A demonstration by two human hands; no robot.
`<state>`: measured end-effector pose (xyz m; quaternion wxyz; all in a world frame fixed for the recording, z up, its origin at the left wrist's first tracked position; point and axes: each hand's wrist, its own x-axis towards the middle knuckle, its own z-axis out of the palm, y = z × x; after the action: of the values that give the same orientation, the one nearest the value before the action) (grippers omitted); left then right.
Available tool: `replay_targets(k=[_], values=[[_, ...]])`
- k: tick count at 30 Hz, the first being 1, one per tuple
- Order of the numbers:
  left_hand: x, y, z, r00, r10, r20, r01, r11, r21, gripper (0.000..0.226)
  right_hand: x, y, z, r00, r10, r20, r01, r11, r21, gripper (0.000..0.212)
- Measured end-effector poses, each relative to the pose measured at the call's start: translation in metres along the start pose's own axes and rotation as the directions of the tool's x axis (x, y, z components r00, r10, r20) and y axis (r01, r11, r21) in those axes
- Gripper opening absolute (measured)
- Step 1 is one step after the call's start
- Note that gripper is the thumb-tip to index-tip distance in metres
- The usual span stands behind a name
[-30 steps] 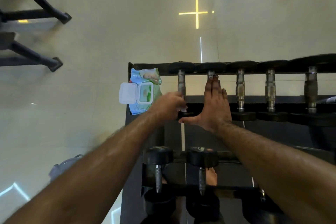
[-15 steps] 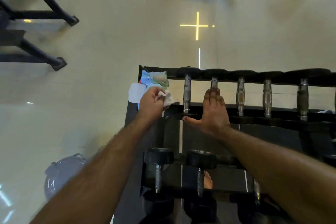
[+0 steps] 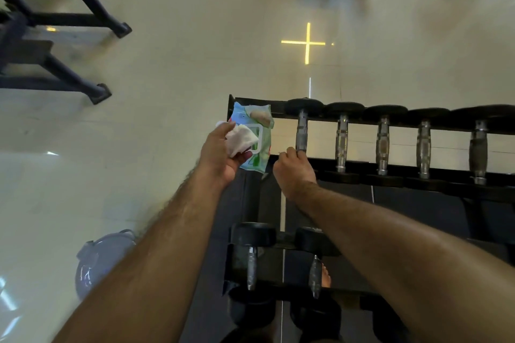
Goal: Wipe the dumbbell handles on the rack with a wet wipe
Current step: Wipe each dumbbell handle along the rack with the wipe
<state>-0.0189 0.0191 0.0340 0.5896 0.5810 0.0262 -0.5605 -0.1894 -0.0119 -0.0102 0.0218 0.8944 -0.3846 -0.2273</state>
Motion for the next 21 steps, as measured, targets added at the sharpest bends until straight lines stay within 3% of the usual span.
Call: replay_targets(k=[3,6,9,11,13,15,18,21], values=[[0.006,-0.006,-0.002,0.997,0.079,0.011,-0.079,0.988,0.129,0.024,-0.006,0.013,0.018,0.985,0.001,-0.174,0.019,0.994,0.110,0.032],[0.010,-0.012,0.000,0.989,0.147,-0.008,-0.141,0.960,0.242,0.020,-0.022,0.027,0.048,0.922,0.119,-0.369,0.042,0.915,0.400,0.038],[0.015,-0.019,0.003,0.976,0.214,-0.032,-0.186,0.906,0.380,0.022,-0.036,0.025,0.063,0.900,0.233,-0.368,0.032,0.807,0.590,0.045],[0.016,-0.024,0.005,0.969,0.247,-0.024,-0.207,0.858,0.470,0.025,-0.036,0.025,0.060,0.912,0.214,-0.351,0.032,0.815,0.578,0.046],[0.018,-0.027,0.009,0.957,0.289,0.012,-0.242,0.777,0.581,0.025,-0.036,0.037,0.052,0.918,0.118,-0.378,0.082,0.877,0.473,0.046],[0.018,-0.028,0.016,0.947,0.314,0.064,-0.279,0.709,0.648,0.024,-0.037,0.060,0.047,0.902,0.057,-0.428,0.105,0.932,0.347,0.059],[0.019,-0.029,0.027,0.934,0.335,0.122,-0.327,0.669,0.668,0.021,-0.038,0.093,0.043,0.874,0.278,-0.399,-0.122,0.920,0.373,0.088],[0.023,-0.032,0.046,0.883,0.419,0.213,-0.429,0.535,0.728,0.015,-0.034,0.117,0.044,0.863,0.495,-0.102,-0.391,0.782,0.485,0.137]])
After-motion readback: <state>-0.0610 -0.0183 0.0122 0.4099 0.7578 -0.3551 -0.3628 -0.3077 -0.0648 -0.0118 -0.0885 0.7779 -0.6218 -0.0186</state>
